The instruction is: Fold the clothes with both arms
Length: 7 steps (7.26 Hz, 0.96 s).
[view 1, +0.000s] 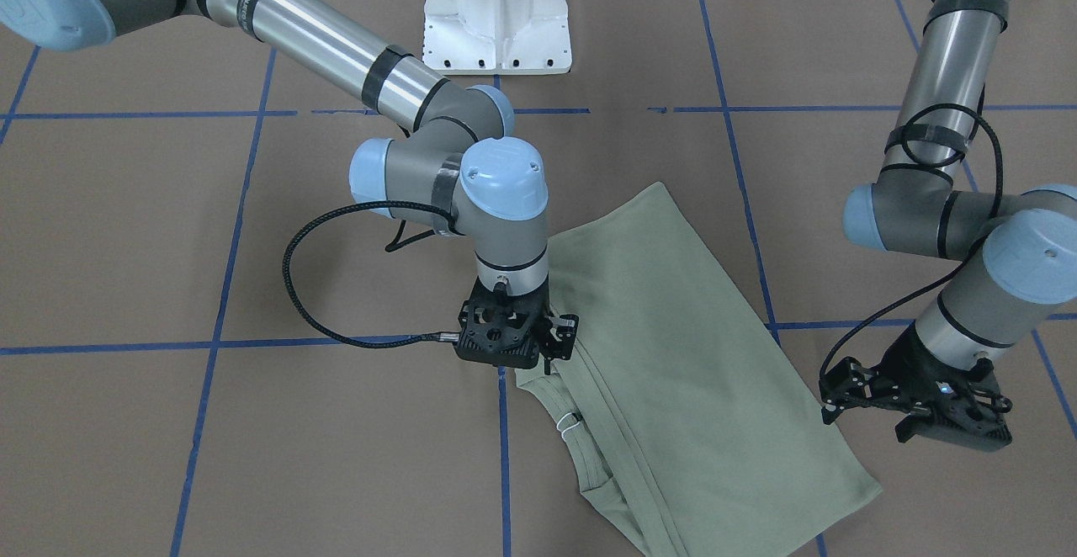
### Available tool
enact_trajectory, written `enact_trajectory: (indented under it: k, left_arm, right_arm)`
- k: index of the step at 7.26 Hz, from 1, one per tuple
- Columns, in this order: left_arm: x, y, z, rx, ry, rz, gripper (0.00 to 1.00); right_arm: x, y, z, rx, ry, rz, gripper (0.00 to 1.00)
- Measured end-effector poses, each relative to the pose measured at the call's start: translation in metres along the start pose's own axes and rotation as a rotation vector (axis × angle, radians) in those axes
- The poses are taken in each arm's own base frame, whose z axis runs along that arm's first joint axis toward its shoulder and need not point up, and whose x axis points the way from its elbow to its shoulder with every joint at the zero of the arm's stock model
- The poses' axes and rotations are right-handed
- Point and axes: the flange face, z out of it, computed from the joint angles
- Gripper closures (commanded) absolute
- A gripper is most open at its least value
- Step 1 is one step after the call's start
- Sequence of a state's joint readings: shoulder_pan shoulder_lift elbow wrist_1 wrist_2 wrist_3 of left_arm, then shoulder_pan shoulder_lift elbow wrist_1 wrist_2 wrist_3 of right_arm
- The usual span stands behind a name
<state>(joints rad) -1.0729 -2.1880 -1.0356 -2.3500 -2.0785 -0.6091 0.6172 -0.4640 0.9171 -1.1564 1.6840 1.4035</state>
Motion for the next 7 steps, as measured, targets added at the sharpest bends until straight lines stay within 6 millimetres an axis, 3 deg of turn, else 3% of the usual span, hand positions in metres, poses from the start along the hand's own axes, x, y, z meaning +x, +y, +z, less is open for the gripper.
enact_trajectory:
  k: [2, 7]
  left_arm:
    - [0.0, 0.002, 0.002, -0.002, 0.001, -0.002, 0.0]
    - [0.001, 0.004, 0.002, -0.004, 0.002, -0.002, 0.0]
  right_arm:
    - [-0.002, 0.018, 0.013, 0.029, 0.017, -0.058, 0.37]
    - [0.0, 0.032, 0.026, 0.06, 0.046, -0.117, 0.41]
